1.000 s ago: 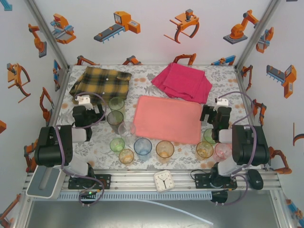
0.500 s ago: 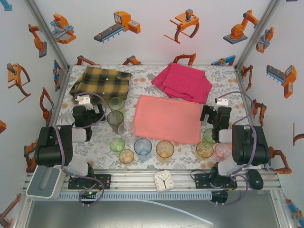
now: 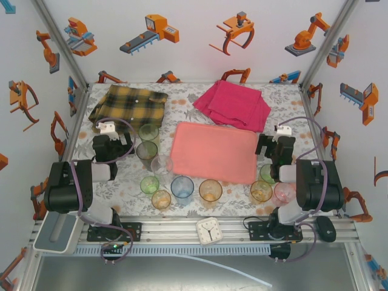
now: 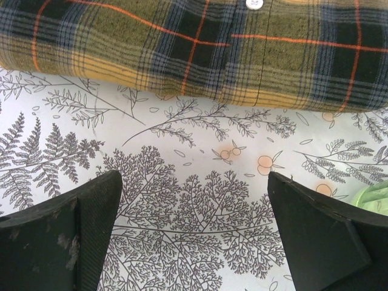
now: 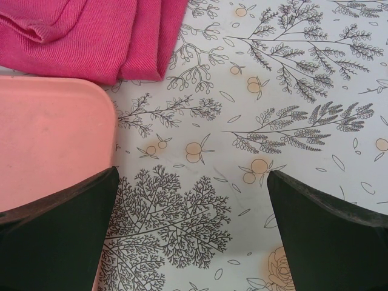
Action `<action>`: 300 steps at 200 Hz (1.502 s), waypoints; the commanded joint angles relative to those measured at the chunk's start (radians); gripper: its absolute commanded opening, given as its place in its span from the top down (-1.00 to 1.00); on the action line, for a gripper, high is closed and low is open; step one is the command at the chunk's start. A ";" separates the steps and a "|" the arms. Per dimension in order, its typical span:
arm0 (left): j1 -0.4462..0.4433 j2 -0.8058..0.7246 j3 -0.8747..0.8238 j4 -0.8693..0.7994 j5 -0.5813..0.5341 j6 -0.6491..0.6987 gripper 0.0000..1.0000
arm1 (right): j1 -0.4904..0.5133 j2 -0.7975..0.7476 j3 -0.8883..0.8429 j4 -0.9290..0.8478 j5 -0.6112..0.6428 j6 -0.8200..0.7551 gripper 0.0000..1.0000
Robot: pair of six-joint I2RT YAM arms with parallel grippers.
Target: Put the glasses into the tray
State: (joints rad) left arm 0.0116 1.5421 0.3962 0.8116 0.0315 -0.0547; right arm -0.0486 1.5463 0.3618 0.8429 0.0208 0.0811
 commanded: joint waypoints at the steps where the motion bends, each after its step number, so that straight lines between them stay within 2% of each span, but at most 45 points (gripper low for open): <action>1: -0.005 -0.053 0.058 -0.096 -0.034 0.001 -0.94 | 0.003 -0.008 0.023 0.030 0.056 0.011 -0.99; 28: -0.004 -0.108 0.092 -0.198 -0.019 0.007 -0.94 | 0.003 -0.055 0.034 -0.022 0.072 0.016 -0.99; 55: -0.005 -0.162 0.178 -0.371 -0.036 0.006 -0.94 | 0.004 -0.097 0.068 -0.121 0.088 0.020 -0.99; 97: -0.005 -0.213 0.359 -0.717 -0.080 0.039 -0.94 | 0.004 -0.193 0.153 -0.325 0.085 0.012 -0.95; 130: -0.005 -0.229 0.515 -0.987 -0.102 0.047 -0.94 | 0.007 -0.272 0.216 -0.445 0.146 0.021 -0.91; 155: -0.006 -0.225 0.661 -1.210 -0.057 0.083 -0.94 | 0.018 -0.318 0.335 -0.687 0.156 0.108 -0.88; 168: -0.006 -0.213 0.747 -1.314 -0.026 0.108 -0.94 | 0.030 -0.316 0.438 -0.868 0.156 0.164 -0.98; 189: -0.007 -0.171 0.902 -1.521 0.088 0.183 -0.94 | 0.083 -0.303 0.574 -1.059 0.158 0.190 -0.99; 210: -0.006 -0.123 1.030 -1.656 0.160 0.214 -0.94 | 0.160 -0.296 0.677 -1.193 0.148 0.193 -0.98; 224: -0.010 -0.086 1.095 -1.720 0.206 0.237 -0.94 | 0.206 -0.286 0.745 -1.268 0.092 0.190 -0.91; 233: -0.016 -0.063 1.127 -1.748 0.229 0.253 -0.94 | 0.236 -0.272 0.789 -1.312 0.046 0.195 -0.78; 258: -0.070 0.001 1.186 -1.809 0.221 0.298 -0.96 | 0.306 -0.206 0.911 -1.443 -0.075 0.229 -0.52; 262: -0.081 0.009 1.193 -1.818 0.226 0.308 -1.00 | 0.318 -0.196 0.931 -1.466 -0.079 0.234 -0.51; 300: -0.160 0.039 1.197 -1.826 0.230 0.364 -0.90 | 0.433 -0.131 1.045 -1.578 -0.125 0.265 -0.45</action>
State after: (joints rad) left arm -0.1139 1.5791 1.5738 -0.9455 0.2314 0.2424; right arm 0.3317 1.3888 1.3399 -0.5896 -0.0257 0.3000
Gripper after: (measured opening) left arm 0.955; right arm 0.742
